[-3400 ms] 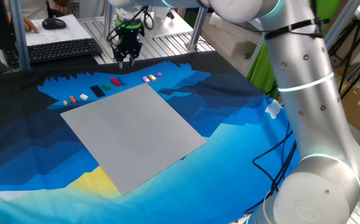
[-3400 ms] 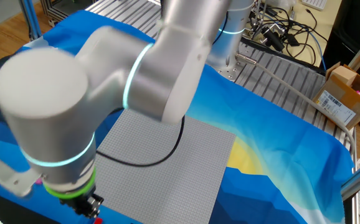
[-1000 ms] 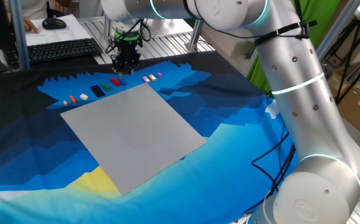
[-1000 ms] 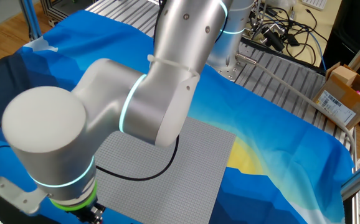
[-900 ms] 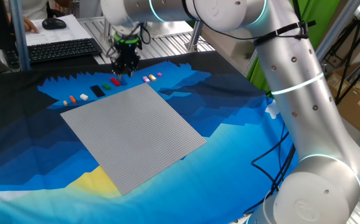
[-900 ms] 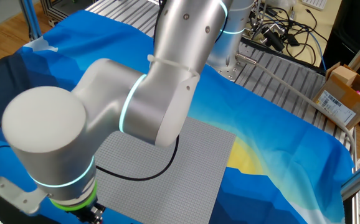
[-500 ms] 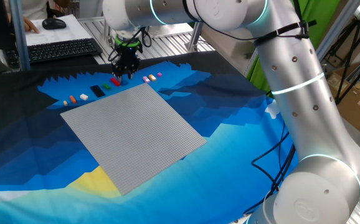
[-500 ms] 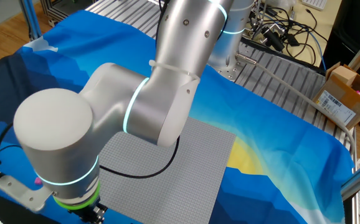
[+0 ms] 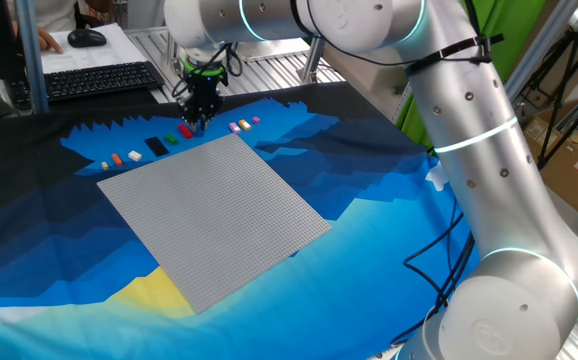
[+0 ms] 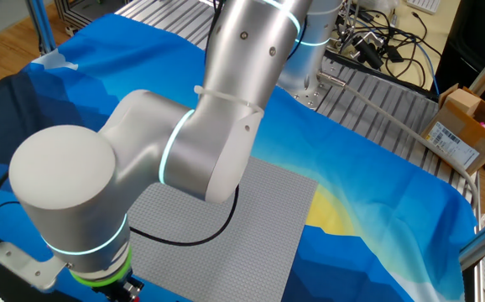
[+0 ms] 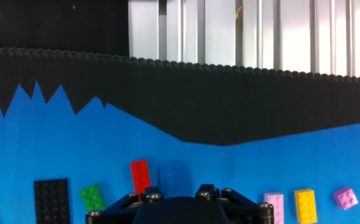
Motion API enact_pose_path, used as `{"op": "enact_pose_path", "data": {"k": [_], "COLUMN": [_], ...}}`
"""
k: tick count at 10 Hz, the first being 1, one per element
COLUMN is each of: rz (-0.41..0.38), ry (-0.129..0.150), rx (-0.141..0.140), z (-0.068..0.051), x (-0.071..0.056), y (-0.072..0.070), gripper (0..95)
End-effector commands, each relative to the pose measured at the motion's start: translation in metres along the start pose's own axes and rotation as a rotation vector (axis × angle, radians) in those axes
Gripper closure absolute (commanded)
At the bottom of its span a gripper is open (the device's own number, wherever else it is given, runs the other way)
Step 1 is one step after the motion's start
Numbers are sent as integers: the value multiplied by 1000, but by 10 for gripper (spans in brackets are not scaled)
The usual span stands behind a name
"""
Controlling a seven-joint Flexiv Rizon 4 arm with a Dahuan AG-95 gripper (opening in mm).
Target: Stack small Lego blocks randomly, one at a time
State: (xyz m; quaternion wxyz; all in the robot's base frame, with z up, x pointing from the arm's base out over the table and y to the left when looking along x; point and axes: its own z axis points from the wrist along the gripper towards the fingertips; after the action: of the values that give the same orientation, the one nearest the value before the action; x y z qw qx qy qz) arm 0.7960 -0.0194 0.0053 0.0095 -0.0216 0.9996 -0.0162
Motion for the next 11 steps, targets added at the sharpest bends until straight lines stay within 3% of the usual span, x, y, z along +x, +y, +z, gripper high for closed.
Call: {"op": "enact_pose_path", "data": {"k": [1, 4, 5, 8, 11], "rz": [2, 9, 0, -10, -53], "ry": [5, 27, 40, 35, 56], "rx": [-9, -28, -28, -25, -19], "z": [-1, -19, -26, -36, -30], "x": [0, 7, 17, 62, 82], "y": [1, 1, 2, 14, 17], "gripper": [950, 950, 950, 950, 950]}}
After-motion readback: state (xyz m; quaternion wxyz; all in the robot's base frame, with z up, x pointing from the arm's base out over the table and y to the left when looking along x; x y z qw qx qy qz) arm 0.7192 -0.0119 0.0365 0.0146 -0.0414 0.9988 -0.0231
